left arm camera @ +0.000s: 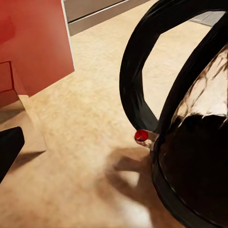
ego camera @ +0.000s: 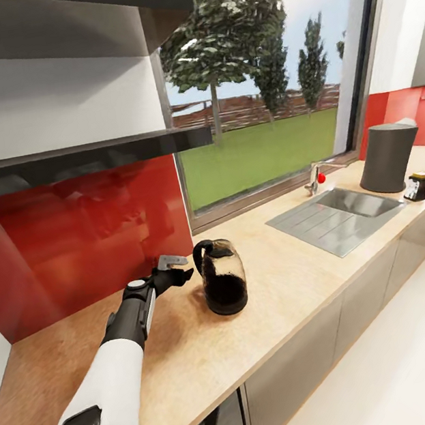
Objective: Set up a coffee station on the kitchen countertop: keep the coffee maker on the countertop, move the bottle of coffee from the kitchen shelf to the counter next to the coffee maker, place a paper coffee filter on top of the coffee maker, put the saucer next to the coffee maker with the coffee cup on the saucer, and place the electric kettle next to the coffee maker.
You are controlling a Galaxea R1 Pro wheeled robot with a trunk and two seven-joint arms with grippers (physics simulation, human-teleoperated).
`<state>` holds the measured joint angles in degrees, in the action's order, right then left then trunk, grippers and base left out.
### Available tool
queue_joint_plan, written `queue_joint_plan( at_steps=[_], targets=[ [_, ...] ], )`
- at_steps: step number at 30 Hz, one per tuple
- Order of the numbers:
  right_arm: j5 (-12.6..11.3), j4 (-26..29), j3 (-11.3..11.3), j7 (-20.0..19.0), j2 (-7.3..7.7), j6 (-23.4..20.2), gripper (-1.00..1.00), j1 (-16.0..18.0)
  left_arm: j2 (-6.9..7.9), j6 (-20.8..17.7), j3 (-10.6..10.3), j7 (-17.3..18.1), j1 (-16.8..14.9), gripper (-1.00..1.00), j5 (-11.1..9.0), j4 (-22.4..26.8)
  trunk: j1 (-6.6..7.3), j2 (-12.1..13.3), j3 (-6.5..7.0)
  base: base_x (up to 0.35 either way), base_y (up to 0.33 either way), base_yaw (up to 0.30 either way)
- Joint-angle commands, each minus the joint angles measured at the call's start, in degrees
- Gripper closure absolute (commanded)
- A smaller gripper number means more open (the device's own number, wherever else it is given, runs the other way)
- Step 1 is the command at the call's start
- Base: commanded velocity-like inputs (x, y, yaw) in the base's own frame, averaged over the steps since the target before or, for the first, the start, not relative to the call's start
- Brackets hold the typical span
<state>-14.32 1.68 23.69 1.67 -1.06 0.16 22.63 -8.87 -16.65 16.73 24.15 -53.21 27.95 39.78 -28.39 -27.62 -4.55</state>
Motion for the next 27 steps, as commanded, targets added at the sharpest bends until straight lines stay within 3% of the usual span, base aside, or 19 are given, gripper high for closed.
queue_joint_plan(
  at_steps=[1, 3, 9, 27],
  targets=[
    [-0.53, 0.00, 0.49, 0.17, -0.01, 0.02, -1.00, 0.04, -0.10, -0.23, 0.42, 0.53, -0.06, -1.00, 0.44, 0.11, -0.03, -0.11, -0.12, 0.006, -0.004, 0.000],
    [-0.53, 0.00, 0.48, 0.17, 0.00, 0.02, -1.00, 0.04, -0.10, -0.23, 0.41, 0.50, -0.06, -1.00, 0.44, 0.11, -0.03, -0.11, -0.12, 0.003, -0.002, 0.000],
    [-0.35, 0.20, 0.66, 0.27, -1.94, 0.09, -1.00, 0.04, -0.10, -0.09, 0.24, 0.33, 1.90, -1.00, 0.52, -0.98, -0.03, -0.11, -0.12, 0.000, 0.000, 0.000],
    [-0.41, 0.02, 0.57, 0.48, -1.87, 0.28, -1.00, 0.04, 0.07, 0.03, 0.49, -0.04, 2.49, -1.00, 0.54, 0.09, -0.03, -0.11, -0.12, 0.000, 0.000, 0.000]
  ],
)
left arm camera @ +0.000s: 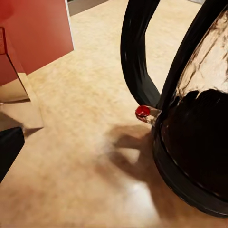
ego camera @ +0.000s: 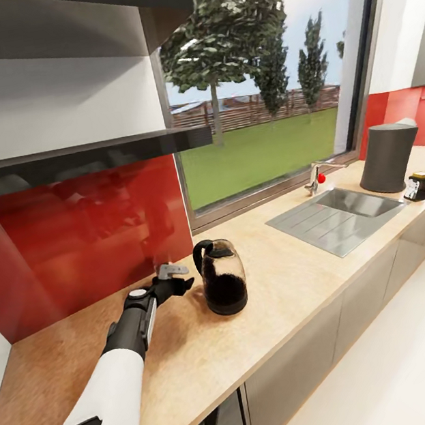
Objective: Set up a coffee station on the kitchen countertop: keep the coffee maker on the countertop, move the bottle of coffee from the kitchen shelf to the counter next to the coffee maker, place a paper coffee filter on top of the coffee maker, put the saucer next to the coffee maker with the coffee cup on the saucer, and place the electric kettle next to the coffee maker.
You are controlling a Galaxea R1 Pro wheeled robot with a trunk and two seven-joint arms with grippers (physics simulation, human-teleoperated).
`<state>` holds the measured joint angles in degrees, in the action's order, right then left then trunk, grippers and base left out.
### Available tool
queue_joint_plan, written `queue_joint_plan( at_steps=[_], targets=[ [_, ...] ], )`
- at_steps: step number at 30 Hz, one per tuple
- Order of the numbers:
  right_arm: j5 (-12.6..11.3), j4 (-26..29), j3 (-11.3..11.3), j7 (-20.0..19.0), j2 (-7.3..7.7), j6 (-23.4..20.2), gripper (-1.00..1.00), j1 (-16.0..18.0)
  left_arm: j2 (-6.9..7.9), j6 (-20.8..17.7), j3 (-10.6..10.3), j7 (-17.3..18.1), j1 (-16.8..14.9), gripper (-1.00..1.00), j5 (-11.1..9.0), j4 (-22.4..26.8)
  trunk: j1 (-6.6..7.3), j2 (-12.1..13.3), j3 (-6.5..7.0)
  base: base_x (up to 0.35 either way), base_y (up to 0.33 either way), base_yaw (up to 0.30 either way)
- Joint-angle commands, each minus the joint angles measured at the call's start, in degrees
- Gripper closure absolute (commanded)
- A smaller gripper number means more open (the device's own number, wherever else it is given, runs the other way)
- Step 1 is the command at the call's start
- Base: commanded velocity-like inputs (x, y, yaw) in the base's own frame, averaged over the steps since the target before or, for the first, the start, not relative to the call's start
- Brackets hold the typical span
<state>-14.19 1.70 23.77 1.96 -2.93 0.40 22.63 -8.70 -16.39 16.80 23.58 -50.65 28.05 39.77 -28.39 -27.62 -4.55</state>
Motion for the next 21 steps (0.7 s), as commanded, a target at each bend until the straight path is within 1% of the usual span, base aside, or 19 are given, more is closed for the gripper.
queue_joint_plan(
  at_steps=[1, 5, 10, 11, 15, 21],
  targets=[
    [-0.51, -0.04, 0.49, 0.23, 0.32, 0.04, -1.00, 0.04, -0.09, -0.15, 0.47, 0.46, -0.06, -1.00, 0.41, 0.18, -0.03, -0.11, -0.12, 0.000, 0.000, 0.000],
    [-0.68, -0.04, 0.49, 0.23, 1.61, 0.04, -1.00, 0.04, -0.09, 0.99, 0.54, 0.35, -0.06, -1.00, 0.42, 0.28, -0.03, -0.11, -0.12, 0.000, 0.000, 0.000],
    [-0.98, 0.03, 0.36, 0.16, 3.22, 0.14, -1.00, 0.04, -0.14, 2.59, 0.50, -1.08, -0.06, -1.00, 0.39, -0.06, -0.03, -0.11, -0.12, 0.015, 0.000, 0.000],
    [-0.99, 0.04, 0.33, 0.19, 3.88, 0.13, -1.00, 0.04, -0.15, 4.32, 0.50, -1.60, -0.06, -1.00, 0.37, -0.15, -0.03, -0.11, -0.12, 0.012, 0.000, 0.000],
    [-1.07, 0.05, 0.31, 0.23, 3.71, 0.13, -1.00, 0.04, -0.19, 4.55, 0.58, -1.90, 0.07, -1.00, 0.35, -0.34, -0.03, -0.11, -0.12, 0.005, 0.000, 0.027],
    [-1.08, 0.05, 0.32, 0.24, 3.62, 0.13, -1.00, 0.04, -0.26, 4.61, 0.63, -1.96, 0.20, -1.00, 0.34, -0.39, -0.03, -0.11, -0.12, 0.000, 0.000, 0.232]
  ],
)
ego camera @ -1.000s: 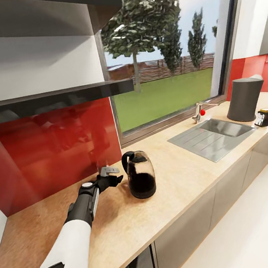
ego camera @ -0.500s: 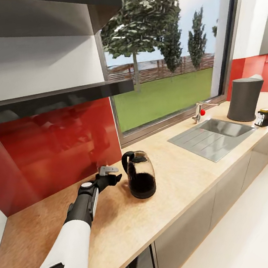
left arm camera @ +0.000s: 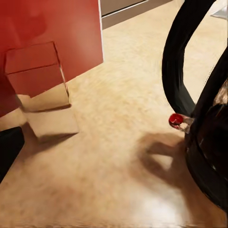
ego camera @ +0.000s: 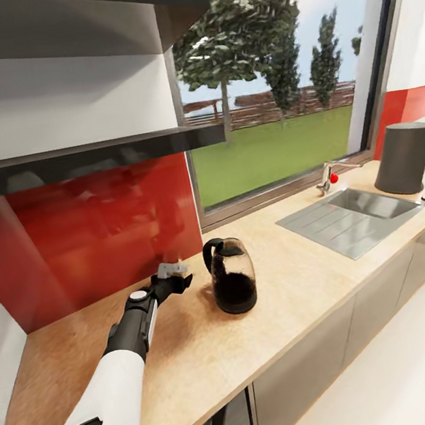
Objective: Set up a coffee station on the kitchen countertop: keep the coffee maker on the countertop, move the bottle of coffee from the kitchen shelf to the counter next to the coffee maker, place a paper coffee filter on top of the coffee maker, put the saucer next to the coffee maker with the coffee cup on the saucer, and place the electric kettle next to the coffee maker.
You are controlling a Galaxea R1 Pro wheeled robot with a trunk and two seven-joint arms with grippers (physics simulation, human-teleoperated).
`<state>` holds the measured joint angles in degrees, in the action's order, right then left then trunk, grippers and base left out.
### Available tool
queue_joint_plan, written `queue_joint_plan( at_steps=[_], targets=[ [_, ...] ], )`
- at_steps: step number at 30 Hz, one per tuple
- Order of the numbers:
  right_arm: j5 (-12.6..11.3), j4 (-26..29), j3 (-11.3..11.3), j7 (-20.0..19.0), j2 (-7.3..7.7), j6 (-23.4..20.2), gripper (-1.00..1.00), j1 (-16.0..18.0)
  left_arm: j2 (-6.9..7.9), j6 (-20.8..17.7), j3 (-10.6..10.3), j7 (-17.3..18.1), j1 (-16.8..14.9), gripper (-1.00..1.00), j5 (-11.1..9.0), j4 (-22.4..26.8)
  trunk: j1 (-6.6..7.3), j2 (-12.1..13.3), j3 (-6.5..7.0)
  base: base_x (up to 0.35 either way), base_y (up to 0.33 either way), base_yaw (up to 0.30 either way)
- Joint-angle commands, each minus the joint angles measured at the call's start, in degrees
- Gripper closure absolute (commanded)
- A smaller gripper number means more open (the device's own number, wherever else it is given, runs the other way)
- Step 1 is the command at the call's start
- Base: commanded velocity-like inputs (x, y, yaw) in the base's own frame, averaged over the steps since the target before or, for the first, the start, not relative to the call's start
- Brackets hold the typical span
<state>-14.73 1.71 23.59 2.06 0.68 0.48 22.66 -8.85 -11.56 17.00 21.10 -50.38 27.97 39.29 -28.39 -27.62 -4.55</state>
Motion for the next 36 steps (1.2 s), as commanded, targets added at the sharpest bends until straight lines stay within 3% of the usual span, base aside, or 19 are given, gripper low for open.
queue_joint_plan(
  at_steps=[1, 12, 36],
  targets=[
    [-0.52, 0.05, 0.49, 0.14, 0.01, 0.05, -1.00, 0.02, -0.14, -0.22, 0.43, 0.52, -0.07, -1.00, 0.41, 0.09, -0.03, -0.11, -0.12, 0.000, 0.000, 0.270],
    [-0.48, 0.05, 0.49, 0.14, 0.02, 0.03, -1.00, 0.02, -0.24, -0.22, 0.48, 0.52, -0.07, -1.00, 0.41, -0.02, -0.03, -0.11, -0.12, 0.073, -0.029, 0.236],
    [-0.21, -0.04, 0.58, 0.14, 0.47, -0.04, -1.00, 0.02, -0.55, -0.13, 0.32, 0.52, 0.04, -1.00, 0.41, -0.87, -0.03, -0.11, -0.12, 0.080, -0.066, 0.009]
  ],
)
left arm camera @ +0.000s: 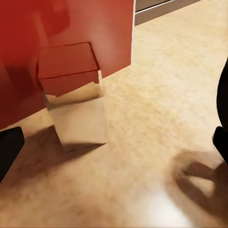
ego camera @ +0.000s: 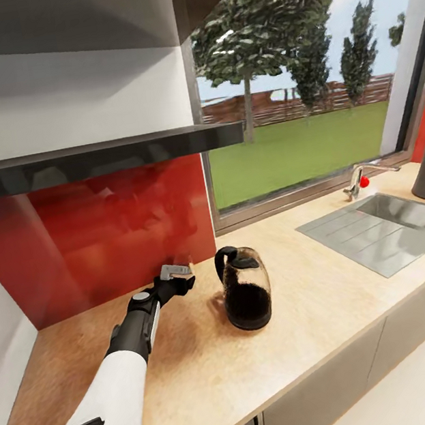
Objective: Set up a coffee station on the kitchen countertop: keep the coffee maker on the countertop, move the bottle of coffee from the kitchen shelf to the counter next to the coffee maker, place a paper coffee filter on top of the coffee maker, put the saucer next to the coffee maker with the coffee cup on the saucer, and place the electric kettle next to the coffee maker.
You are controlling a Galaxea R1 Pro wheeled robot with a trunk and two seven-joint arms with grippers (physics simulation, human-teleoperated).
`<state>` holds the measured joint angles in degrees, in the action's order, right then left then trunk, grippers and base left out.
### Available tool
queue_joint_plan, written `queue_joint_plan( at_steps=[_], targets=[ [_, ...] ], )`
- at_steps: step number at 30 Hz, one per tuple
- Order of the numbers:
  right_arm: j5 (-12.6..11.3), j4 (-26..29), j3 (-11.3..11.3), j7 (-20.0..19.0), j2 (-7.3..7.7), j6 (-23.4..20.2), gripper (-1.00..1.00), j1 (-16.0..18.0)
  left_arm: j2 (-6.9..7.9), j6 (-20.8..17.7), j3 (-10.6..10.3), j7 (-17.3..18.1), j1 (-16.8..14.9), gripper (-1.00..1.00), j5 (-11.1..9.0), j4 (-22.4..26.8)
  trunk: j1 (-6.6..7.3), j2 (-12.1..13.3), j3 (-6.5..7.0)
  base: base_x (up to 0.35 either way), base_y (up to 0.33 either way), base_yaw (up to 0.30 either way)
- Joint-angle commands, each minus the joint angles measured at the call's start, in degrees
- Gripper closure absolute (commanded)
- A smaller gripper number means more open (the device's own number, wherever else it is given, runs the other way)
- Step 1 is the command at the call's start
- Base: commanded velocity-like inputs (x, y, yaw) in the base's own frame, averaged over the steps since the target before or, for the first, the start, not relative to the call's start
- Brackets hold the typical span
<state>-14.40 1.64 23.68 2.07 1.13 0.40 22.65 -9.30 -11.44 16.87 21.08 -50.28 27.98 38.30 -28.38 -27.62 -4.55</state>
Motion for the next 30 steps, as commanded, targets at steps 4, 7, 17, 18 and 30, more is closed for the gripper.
queue_joint_plan(
  at_steps=[4, 7, 17, 18, 30],
  targets=[
    [-0.50, 0.05, 0.49, 0.13, 0.01, 0.04, -1.00, 0.03, -0.18, -0.25, 0.38, 0.54, 0.23, -1.00, 0.32, -0.15, -0.03, -0.11, -0.12, 0.012, -0.011, 0.000],
    [-0.46, 0.04, 0.49, 0.13, 0.01, 0.04, -1.00, 0.03, -0.22, -0.25, 0.36, 0.54, 0.40, -1.00, 0.32, -0.23, -0.03, -0.11, -0.12, 0.083, -0.040, 0.000],
    [-0.37, 0.03, 0.54, 0.13, -0.04, 0.04, -1.00, 0.03, -0.22, -0.96, -1.73, 1.69, 0.34, -1.00, 0.23, -0.95, -0.03, -0.11, -0.12, 0.045, -0.025, 0.000],
    [-0.37, 0.03, 0.52, 0.13, -0.05, 0.04, -1.00, 0.03, -0.18, -1.12, -1.96, 2.03, 0.28, -1.00, 0.23, -1.01, -0.03, -0.11, -0.12, 0.001, -0.001, 0.000],
    [-0.37, 0.03, 0.58, 0.13, -0.01, 0.07, -1.00, 0.03, 0.32, -1.56, -2.44, 8.50, -0.25, -1.00, 0.36, -1.12, -0.03, -0.11, -0.12, 0.000, 0.000, 0.000]
  ],
)
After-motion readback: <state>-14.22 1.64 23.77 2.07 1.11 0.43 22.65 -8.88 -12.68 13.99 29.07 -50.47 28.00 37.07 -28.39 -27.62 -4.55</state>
